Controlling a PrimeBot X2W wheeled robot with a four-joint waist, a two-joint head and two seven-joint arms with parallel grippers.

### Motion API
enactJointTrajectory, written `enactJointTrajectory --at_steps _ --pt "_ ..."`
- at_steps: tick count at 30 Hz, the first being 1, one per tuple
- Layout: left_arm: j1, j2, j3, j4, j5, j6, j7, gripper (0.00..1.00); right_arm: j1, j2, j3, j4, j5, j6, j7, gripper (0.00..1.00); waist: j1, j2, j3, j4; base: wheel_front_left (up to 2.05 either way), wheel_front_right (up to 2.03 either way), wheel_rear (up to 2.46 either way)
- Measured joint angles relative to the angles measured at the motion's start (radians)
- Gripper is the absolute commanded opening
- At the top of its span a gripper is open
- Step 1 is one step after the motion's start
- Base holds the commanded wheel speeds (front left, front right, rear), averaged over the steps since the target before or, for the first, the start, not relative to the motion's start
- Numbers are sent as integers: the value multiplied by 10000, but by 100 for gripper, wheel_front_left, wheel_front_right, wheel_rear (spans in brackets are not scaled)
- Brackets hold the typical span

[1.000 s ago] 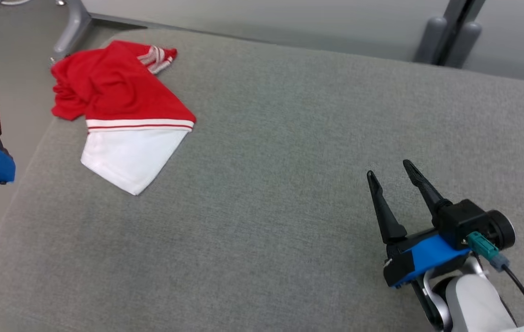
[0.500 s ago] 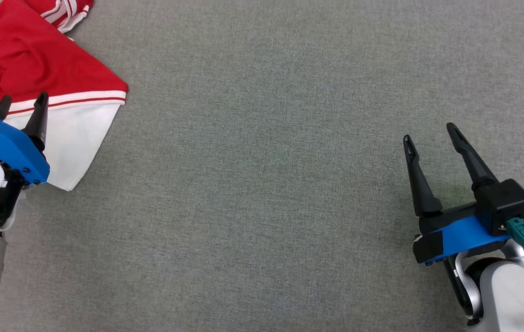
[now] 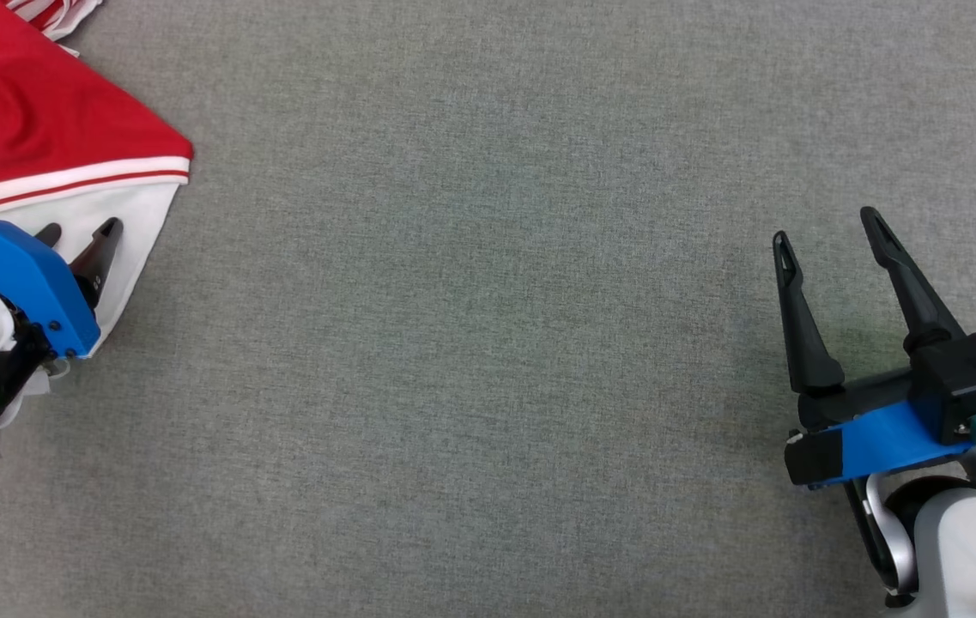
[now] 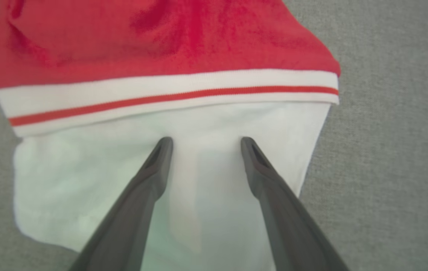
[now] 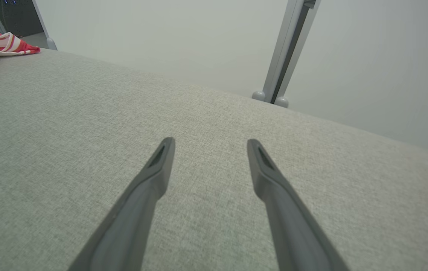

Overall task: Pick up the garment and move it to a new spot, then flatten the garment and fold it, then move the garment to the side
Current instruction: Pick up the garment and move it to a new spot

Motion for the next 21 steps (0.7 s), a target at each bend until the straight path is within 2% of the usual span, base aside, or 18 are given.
enactJointTrajectory --at_steps 2,3,4,5,6,10,21 --pt "-91 94 -174 90 -213 0 40 100 -1 0 35 -61 8 0 19 100 0 0 38 -57 0 0 0" --pt "-145 121 -255 146 -324 0 42 79 -2 0 48 -82 31 0 19 100 0 0 51 -81 0 0 0" --pt "-210 182 -380 188 -408 0 79 41 -3 0 58 -107 61 0 19 100 -1 0 69 -113 0 0 0" --pt "-265 242 -481 224 -456 0 84 13 -3 0 54 -127 84 0 19 100 -1 0 81 -137 0 0 0" --pt "-305 280 -594 247 -506 0 81 0 -3 0 40 -134 88 0 19 100 -1 0 88 -157 0 0 0" --pt "-447 443 -1068 343 -570 -2 -180 0 -17 -2 -33 -132 105 0 -19 100 -1 0 61 -216 0 0 0" --pt "-947 980 -1712 907 -157 -17 -1948 0 -37 -2 -127 313 431 0 -280 100 0 0 -468 -111 0 0 0"
